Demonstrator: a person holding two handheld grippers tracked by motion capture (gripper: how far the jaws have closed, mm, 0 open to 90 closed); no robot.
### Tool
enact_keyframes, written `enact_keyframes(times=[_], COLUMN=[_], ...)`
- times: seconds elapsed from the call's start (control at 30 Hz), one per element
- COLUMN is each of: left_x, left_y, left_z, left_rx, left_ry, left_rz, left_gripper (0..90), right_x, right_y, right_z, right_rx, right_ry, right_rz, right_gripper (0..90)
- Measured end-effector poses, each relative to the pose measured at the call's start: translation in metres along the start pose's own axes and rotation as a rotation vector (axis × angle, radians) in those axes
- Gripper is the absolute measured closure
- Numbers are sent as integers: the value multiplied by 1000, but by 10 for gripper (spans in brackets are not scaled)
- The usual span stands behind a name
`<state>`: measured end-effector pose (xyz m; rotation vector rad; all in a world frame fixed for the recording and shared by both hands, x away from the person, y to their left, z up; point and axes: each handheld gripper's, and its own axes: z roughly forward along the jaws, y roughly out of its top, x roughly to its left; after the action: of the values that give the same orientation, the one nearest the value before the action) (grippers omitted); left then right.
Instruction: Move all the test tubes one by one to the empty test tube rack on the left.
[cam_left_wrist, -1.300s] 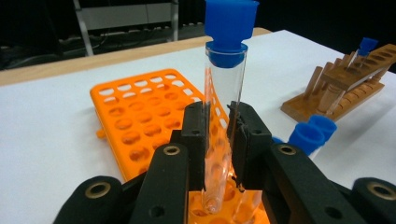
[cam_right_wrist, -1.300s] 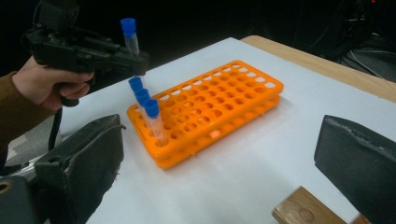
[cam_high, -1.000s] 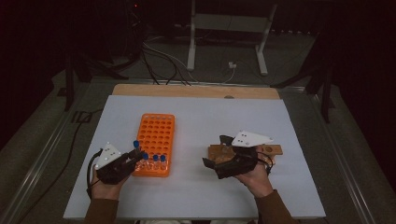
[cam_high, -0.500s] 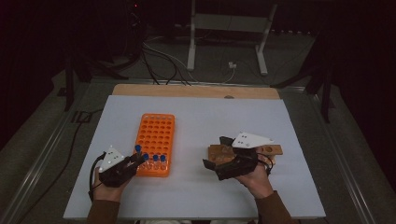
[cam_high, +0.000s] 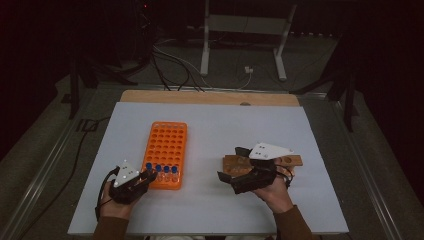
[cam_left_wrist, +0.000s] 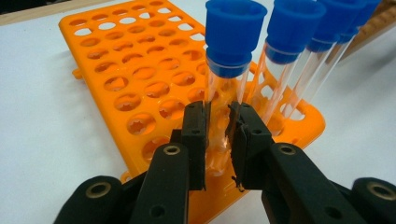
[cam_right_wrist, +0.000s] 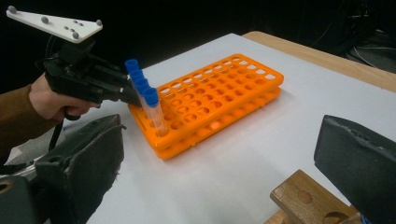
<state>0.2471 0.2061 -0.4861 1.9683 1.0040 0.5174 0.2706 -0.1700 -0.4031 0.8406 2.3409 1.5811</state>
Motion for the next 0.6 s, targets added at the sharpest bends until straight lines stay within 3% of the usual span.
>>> enact_keyframes(times=[0.1, 0.43, 0.6], left_x=[-1, 0, 5], left_y=[-1, -3, -5], left_z=[3, 2, -3], left_rx=[25, 18, -12], left_ry=[7, -1, -23], left_rz=[3, -6, -40], left_gripper=[778, 767, 635], right_x=[0, -1, -2], right_y=[0, -3, -3], right_z=[0, 2, 1], right_rx=[2, 8, 6], right_ry=[1, 0, -2], right_rz=[-1, 4, 5], right_gripper=[18, 18, 18])
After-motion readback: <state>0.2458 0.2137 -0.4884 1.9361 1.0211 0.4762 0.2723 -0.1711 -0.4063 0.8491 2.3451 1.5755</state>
